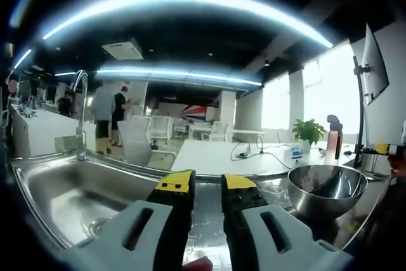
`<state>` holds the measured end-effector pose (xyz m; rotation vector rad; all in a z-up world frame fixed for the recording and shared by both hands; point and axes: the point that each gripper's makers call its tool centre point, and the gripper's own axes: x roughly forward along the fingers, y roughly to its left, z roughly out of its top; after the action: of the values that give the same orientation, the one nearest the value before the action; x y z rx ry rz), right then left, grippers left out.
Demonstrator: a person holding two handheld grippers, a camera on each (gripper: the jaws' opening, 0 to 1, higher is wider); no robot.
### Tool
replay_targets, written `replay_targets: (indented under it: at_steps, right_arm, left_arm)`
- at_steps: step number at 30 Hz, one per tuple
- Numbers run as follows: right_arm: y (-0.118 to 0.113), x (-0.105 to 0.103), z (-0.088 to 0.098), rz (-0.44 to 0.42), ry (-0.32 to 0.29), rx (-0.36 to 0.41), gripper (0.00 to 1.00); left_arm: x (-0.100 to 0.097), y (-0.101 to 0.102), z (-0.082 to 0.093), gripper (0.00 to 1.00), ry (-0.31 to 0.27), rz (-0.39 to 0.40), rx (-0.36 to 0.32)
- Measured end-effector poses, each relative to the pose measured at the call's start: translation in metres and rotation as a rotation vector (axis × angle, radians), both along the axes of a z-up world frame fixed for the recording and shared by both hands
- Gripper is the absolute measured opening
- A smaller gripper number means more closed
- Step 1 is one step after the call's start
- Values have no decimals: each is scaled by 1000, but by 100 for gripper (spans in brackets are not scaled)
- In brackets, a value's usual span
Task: Pick up bowl with dirty water move over sink pour dirty water into sink return bowl to place
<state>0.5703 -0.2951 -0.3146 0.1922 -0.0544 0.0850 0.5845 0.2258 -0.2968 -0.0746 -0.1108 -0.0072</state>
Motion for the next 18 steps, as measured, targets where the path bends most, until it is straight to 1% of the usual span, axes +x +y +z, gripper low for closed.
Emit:
replay_targets:
  at_steps: [3, 5, 7, 8, 12, 18]
  right_arm:
    - [1, 0, 2, 5, -2, -5, 25]
    - [0, -1, 4, 4, -5, -4, 25]
    - [0, -2, 8, 7, -6, -9, 25]
    - [1, -2, 8, 8, -6, -14, 25]
    - [3, -3, 10, 15, -9, -19, 25]
    - [5, -4, 13, 17, -15, -13, 25]
  left_arm:
    - [1, -1, 2, 17, -2, -5, -3]
    - [2, -4, 1, 16, 4, -22, -4]
    - [4, -10, -1, 16, 20, -55, -34]
    - [4, -10, -1, 16, 20, -58, -40]
    - [4, -14, -2, 16, 14, -69, -35]
    - [3, -15, -4, 16, 27, -74, -37]
